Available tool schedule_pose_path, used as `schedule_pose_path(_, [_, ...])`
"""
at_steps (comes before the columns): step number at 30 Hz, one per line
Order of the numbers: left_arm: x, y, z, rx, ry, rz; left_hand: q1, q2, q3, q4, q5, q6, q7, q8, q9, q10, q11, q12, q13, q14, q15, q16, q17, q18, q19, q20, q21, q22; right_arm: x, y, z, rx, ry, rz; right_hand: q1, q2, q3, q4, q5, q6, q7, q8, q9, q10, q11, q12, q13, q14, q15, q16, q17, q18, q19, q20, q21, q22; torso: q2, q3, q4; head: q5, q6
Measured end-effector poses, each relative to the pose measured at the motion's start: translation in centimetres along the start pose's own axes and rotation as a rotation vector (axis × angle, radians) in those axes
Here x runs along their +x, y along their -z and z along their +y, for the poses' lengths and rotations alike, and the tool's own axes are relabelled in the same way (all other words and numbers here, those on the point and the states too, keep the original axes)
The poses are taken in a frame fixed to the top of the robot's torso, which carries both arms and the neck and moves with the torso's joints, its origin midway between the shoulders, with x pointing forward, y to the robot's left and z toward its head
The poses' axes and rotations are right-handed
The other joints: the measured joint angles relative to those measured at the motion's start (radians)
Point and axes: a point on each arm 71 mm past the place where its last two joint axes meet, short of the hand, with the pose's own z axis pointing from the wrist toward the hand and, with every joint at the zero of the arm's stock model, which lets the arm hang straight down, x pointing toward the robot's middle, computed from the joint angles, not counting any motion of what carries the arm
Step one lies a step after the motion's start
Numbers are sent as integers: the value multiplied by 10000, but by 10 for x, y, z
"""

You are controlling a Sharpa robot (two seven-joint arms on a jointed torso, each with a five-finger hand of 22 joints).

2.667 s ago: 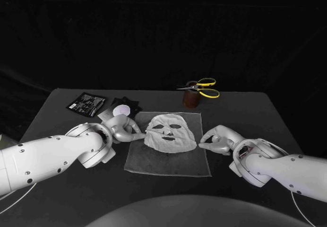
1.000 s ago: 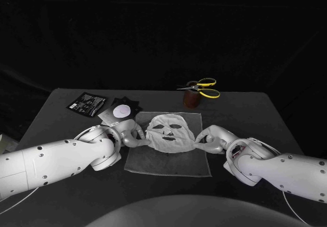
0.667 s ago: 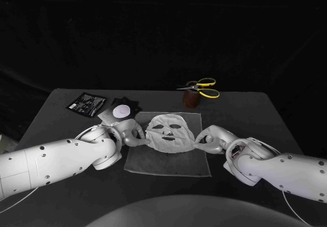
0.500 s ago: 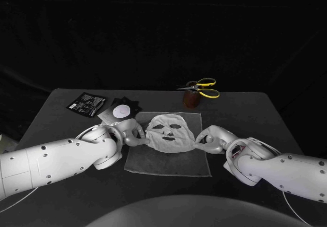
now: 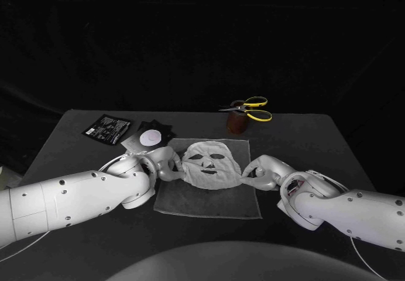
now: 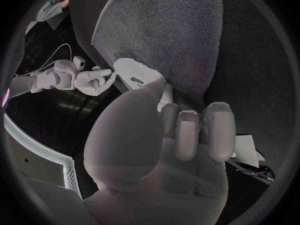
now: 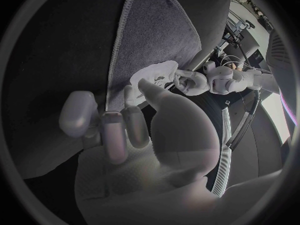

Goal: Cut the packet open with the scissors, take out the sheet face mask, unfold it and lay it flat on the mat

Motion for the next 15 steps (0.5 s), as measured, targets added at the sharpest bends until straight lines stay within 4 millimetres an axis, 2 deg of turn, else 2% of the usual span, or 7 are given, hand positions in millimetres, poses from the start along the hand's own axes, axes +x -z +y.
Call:
schedule_pose_path(5, [0, -1, -1, 48, -64, -21, 335, -17, 356, -191, -3, 236, -19, -55, -77, 110, -33, 39, 166, 0, 0, -1, 0, 1, -35, -36, 0, 1, 0, 0, 0, -4, 21, -12, 0, 0, -27, -28, 0, 65, 1, 0, -1, -15, -15, 0, 2, 2, -2, -6, 0, 1, 0, 0, 0, -4, -2, 4, 0, -18, 0])
schedule_pose_path(7, [0, -1, -1, 81, -73, -29, 467, -10, 646, -346, -8, 428, -45, -132, -110, 254, -34, 169, 438, -25, -25, -1, 0, 1, -35, -36, 49, 1, 0, 0, 0, -4, 29, -16, 0, 0, -26, -28, 0, 67, 2, 0, -1, -15, -15, 0, 5, 10, -10, -8, -1, 0, 0, 0, 0, -4, -3, 4, -1, -23, 0])
schedule_pose_path(15, [2, -1, -3, 361, -63, -46, 553, -7, 1539, -757, 1, 727, 1, -191, -33, 438, -23, 263, 917, -36, -35, -3, 0, 1, -35, -36, 49, 6, -1, 0, -1, 10, 58, -30, 74, 59, -26, -29, 0, 101, -30, 41, 9, -16, -15, -1, 8, 40, -41, -24, -10, 1, 0, 0, 0, -1, -4, 4, 1, -29, 0])
